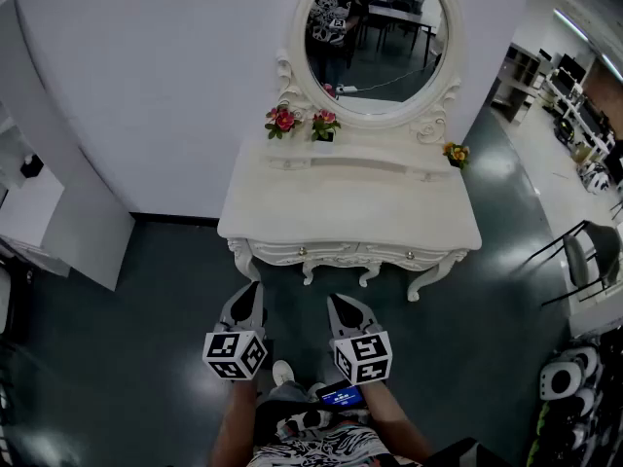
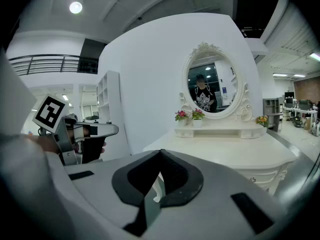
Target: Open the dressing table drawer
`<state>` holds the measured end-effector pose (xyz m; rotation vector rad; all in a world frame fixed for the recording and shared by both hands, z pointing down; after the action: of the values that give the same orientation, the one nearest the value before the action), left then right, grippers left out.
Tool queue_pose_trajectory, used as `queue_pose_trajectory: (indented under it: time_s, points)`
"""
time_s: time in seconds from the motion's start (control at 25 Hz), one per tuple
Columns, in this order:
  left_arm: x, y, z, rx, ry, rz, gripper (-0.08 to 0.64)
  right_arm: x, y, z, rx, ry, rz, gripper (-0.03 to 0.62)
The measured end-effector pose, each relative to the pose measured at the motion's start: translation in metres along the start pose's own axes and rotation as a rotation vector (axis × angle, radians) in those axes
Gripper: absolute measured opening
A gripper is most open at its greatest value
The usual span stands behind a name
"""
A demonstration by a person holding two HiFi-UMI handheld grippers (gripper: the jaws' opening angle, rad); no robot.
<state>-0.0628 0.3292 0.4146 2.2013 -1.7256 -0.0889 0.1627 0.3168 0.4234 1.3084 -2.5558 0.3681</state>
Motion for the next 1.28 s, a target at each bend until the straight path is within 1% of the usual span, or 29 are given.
queue_pose_trajectory:
  time_s: [0.28, 0.4, 0.56, 0.6, 0.64, 0.76, 0.96, 1.04, 1.16, 1.28]
  points:
    - [-0.004, -0.004, -0.006, -0.002, -0.004, 0.022, 0.002, -0.004, -0.001, -0.002, -0.022, 0.004, 0.008, 0.0]
    - [0.0, -0.007, -0.007, -0.002, -0.003, 0.012, 0.002, -0.002, -0.005, -0.001, 0.001, 0.0, 0.006, 0.0]
    - [0.013, 0.0, -0.01, -0.032, 0.001, 0.0, 0.002, 0.011, -0.014, -0.002, 0.018, 0.022, -0.006, 0.003]
    - [0.018, 0.004, -0.01, -0.032, 0.003, 0.004, 0.002, 0.016, -0.016, -0.001, 0.021, 0.024, -0.006, 0.026]
    - [0.024, 0.007, -0.01, -0.029, 0.007, 0.009, 0.002, 0.023, -0.019, 0.0, 0.024, 0.024, -0.004, 0.072]
    - [0.046, 0.022, -0.009, -0.016, 0.022, 0.036, 0.002, 0.049, -0.028, 0.004, 0.026, 0.034, -0.007, 0.089]
    - [0.108, 0.061, -0.002, 0.004, 0.044, 0.053, 0.002, 0.119, -0.052, 0.016, 0.023, 0.073, -0.021, 0.104]
    - [0.143, 0.082, 0.002, -0.007, 0.052, 0.047, 0.002, 0.155, -0.067, 0.022, 0.028, 0.101, -0.04, 0.104]
    - [0.205, 0.115, 0.014, -0.028, 0.076, 0.027, 0.002, 0.216, -0.089, 0.039, 0.027, 0.134, -0.065, 0.107]
    - [0.263, 0.14, 0.027, -0.002, 0.11, -0.016, 0.002, 0.273, -0.105, 0.052, 0.026, 0.168, -0.089, 0.109]
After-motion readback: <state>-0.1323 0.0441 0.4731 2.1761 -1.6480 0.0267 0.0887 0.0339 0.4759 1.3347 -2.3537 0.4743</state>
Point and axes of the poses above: the fingertips, and each gripper's own axes: x forward along the fingers, y to its left, z out of its top, the point moved 9 cm from there along -x, backward along the fingers, and after that the axes turned 1 degree about z, right-handed, at the moved point
